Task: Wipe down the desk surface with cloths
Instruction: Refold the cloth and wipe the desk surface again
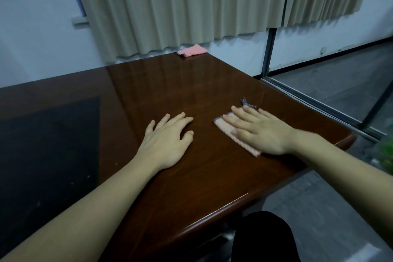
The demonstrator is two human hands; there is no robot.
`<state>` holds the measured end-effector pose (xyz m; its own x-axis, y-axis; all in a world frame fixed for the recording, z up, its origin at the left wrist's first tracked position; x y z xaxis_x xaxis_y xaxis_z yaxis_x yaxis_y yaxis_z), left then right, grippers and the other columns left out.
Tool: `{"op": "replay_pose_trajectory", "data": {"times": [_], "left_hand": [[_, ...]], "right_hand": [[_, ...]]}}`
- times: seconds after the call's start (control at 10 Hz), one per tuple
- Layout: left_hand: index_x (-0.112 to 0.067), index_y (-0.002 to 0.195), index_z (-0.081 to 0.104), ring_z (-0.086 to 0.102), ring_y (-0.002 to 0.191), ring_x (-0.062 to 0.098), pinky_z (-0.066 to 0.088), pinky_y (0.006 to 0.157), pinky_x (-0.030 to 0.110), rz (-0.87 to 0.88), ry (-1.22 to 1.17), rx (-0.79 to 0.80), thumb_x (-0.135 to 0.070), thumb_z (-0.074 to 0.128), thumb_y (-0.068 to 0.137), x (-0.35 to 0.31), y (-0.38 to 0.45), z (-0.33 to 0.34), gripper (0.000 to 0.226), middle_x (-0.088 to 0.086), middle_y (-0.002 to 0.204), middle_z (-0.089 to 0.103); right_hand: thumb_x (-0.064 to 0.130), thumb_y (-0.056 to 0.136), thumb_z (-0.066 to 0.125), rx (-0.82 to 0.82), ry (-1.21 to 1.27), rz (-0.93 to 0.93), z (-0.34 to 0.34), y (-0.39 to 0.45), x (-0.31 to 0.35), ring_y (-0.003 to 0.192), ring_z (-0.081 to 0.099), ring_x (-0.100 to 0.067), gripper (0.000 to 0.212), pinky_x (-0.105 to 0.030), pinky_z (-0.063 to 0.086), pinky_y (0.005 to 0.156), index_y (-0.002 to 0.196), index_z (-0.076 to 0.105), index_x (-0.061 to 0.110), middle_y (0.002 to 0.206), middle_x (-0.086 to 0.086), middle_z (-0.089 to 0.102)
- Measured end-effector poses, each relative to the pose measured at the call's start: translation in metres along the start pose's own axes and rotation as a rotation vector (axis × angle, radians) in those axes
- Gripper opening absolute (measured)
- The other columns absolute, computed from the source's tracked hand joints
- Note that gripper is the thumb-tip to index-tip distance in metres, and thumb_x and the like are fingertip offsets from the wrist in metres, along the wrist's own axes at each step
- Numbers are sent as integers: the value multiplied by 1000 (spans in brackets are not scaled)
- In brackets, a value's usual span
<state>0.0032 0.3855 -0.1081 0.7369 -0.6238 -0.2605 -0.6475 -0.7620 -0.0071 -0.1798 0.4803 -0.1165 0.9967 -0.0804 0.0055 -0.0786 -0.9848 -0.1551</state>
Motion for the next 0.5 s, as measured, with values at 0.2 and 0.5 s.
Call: {"op": "replay_pose_trajectory", "data": {"times": [0.2, 0.5], "left_hand": [[-42, 157, 26, 5, 156, 15, 1, 126, 48, -4, 8, -7, -50, 29, 106, 0, -2, 0, 51, -17, 167, 14], [-42, 159, 19, -2, 156, 12, -2, 126, 47, -14, 9, 3, -51, 27, 105, 0, 1, 3, 55, -18, 168, 8]], "right_hand": [[57, 104, 4, 38, 15, 3, -4, 32, 4, 155, -15, -18, 56, -42, -7, 125, 157, -13, 45, 169, 6, -17], [73, 85, -10, 66, 29, -196, 1, -6, 34, 147, -31, -2, 54, -27, -18, 119, 137, -23, 69, 156, 26, -33]]}}
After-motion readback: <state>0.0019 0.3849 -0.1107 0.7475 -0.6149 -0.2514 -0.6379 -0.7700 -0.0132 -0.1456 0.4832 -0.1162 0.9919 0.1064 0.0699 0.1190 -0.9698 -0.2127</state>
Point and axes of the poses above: each hand's wrist, its own y-axis towards the middle knuckle, its own z-axis out of the palm, x = y × z, the point moved 9 cm from there along y, towards the middle knuckle
